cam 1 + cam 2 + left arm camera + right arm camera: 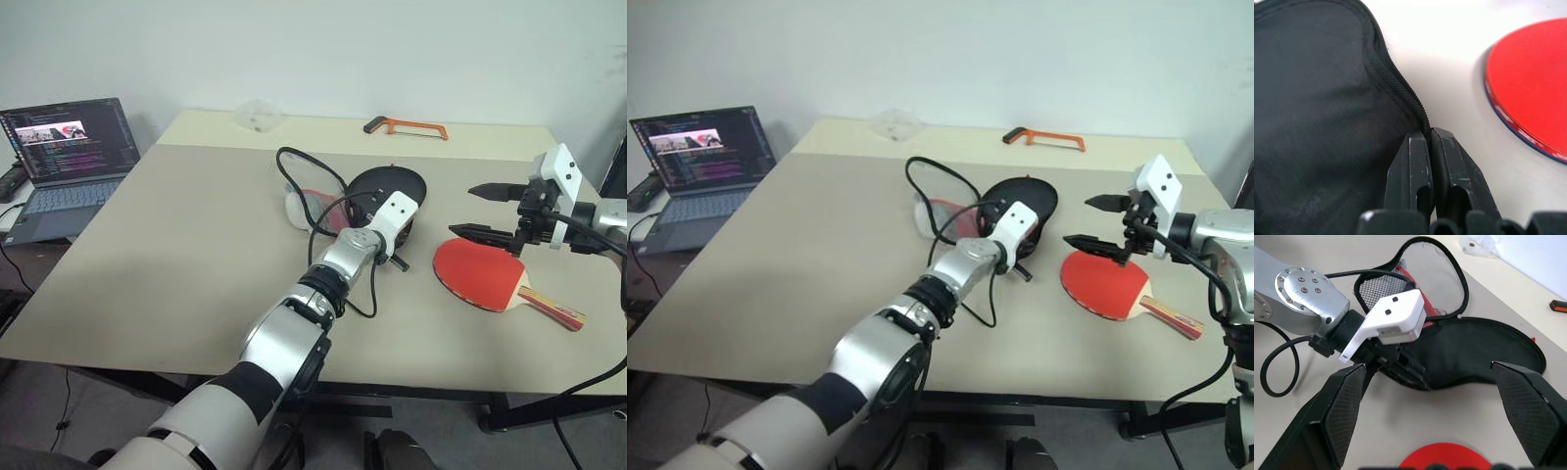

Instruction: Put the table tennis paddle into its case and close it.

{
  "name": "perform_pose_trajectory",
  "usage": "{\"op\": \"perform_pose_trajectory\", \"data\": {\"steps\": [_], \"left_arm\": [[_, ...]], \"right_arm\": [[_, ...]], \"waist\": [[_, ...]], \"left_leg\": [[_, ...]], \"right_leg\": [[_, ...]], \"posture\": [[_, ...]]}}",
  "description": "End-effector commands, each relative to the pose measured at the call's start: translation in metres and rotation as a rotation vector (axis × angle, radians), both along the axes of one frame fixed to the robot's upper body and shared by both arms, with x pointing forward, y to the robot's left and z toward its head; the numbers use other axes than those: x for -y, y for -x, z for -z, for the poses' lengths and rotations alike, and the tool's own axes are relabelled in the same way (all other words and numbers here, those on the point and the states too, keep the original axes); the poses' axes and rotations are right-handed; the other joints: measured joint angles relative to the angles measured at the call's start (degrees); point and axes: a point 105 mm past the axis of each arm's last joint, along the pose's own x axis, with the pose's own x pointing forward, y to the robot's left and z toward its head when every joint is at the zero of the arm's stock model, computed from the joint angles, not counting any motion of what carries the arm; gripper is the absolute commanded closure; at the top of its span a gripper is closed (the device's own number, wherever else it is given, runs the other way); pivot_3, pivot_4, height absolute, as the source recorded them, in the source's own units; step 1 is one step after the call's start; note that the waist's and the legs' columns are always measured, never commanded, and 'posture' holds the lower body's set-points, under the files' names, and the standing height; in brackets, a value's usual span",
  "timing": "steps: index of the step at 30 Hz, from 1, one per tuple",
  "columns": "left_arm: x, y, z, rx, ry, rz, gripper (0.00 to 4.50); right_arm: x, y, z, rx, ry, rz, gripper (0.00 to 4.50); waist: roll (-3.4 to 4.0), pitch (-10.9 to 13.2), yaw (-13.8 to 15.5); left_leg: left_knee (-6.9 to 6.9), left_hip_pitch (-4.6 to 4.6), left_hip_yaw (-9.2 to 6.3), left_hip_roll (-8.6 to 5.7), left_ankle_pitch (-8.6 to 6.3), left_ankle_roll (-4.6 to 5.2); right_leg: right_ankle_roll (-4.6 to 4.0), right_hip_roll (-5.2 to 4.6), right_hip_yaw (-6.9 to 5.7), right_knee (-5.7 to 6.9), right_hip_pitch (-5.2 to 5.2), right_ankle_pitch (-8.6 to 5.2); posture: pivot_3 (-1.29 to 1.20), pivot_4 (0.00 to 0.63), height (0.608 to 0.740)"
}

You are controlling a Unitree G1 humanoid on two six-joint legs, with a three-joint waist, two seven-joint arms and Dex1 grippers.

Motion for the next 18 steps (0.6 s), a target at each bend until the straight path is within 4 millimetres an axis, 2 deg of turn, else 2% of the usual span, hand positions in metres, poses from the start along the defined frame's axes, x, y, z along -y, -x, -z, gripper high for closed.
{"op": "perform_pose_trajectory", "data": {"steps": [1,8,12,18], "left_arm": [[0.023,0.006,-0.018,0.05,0.038,0.026,4.47],[0.02,0.007,-0.006,0.043,0.008,0.013,4.47],[0.016,0.006,-0.009,0.028,0.03,0.034,3.39],[0.011,0.003,-0.022,0.046,0.058,0.051,1.18]], "right_arm": [[0.002,0.003,-0.012,0.054,0.005,0.004,0.0],[0.003,0.003,-0.01,0.051,0.0,0.013,0.0],[0.008,0.001,-0.008,0.047,0.002,0.038,0.0],[0.017,0.0,-0.006,0.034,0.011,0.078,0.0]], "waist": [[0.0,0.0,-0.06],[0.0,0.0,-0.05],[0.0,0.0,-0.06],[0.0,0.0,-0.06]], "left_leg": [[0.0,0.0,0.0,0.0,0.0,0.0],[0.02,0.01,-0.01,-0.01,0.0,-0.01],[0.01,0.01,0.0,-0.01,0.0,-0.01],[0.01,0.01,0.0,-0.01,0.01,-0.01]], "right_leg": [[0.0,0.0,0.0,0.01,0.0,0.0],[0.0,0.0,0.0,0.02,0.0,0.0],[0.0,0.0,0.0,0.02,0.0,0.0],[0.0,0.0,0.0,0.02,0.0,0.0]], "posture": [[0.0,0.15,0.74],[0.0,0.15,0.74],[0.0,0.15,0.74],[0.0,0.15,0.74]]}}
